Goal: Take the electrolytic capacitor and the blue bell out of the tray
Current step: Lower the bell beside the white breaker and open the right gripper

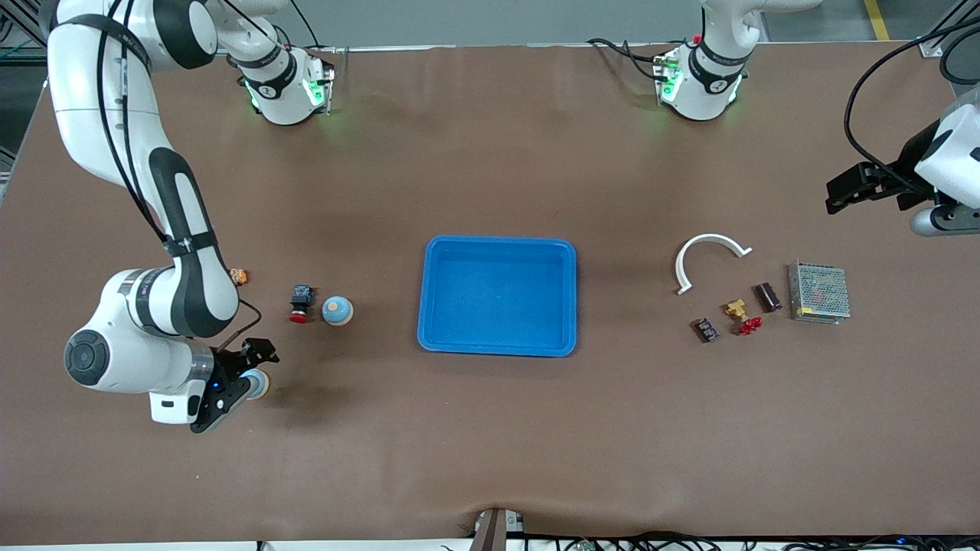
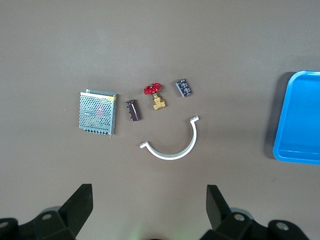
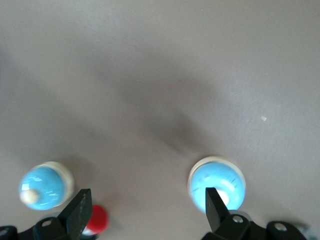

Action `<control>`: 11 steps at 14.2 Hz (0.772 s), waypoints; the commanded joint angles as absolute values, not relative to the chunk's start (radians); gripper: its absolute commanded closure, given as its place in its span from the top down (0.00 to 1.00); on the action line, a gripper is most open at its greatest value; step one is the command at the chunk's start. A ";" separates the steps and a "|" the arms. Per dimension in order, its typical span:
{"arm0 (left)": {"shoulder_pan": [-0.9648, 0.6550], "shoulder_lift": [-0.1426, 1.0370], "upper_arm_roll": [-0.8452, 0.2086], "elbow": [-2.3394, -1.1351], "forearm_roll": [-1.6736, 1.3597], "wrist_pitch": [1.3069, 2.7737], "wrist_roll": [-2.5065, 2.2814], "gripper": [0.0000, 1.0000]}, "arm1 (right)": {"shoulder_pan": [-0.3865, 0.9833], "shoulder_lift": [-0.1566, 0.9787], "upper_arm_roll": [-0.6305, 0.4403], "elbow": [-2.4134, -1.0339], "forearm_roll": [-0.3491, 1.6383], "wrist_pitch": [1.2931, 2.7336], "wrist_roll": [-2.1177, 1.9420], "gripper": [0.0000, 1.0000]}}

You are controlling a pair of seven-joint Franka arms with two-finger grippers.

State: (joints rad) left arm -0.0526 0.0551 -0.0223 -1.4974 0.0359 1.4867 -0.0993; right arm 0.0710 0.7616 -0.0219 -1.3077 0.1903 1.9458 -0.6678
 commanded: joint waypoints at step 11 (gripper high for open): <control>-0.051 0.038 -0.018 -1.503 0.011 1.483 -0.098 1.00 | 0.086 0.301 -0.035 -1.400 0.072 1.523 -0.270 1.00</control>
State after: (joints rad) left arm -0.0524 0.0551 -0.0222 -1.4972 0.0355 1.4868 -0.0993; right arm 0.0970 0.4047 -0.0375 -1.3028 0.1040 1.5297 -0.3108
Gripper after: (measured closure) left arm 0.000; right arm 0.000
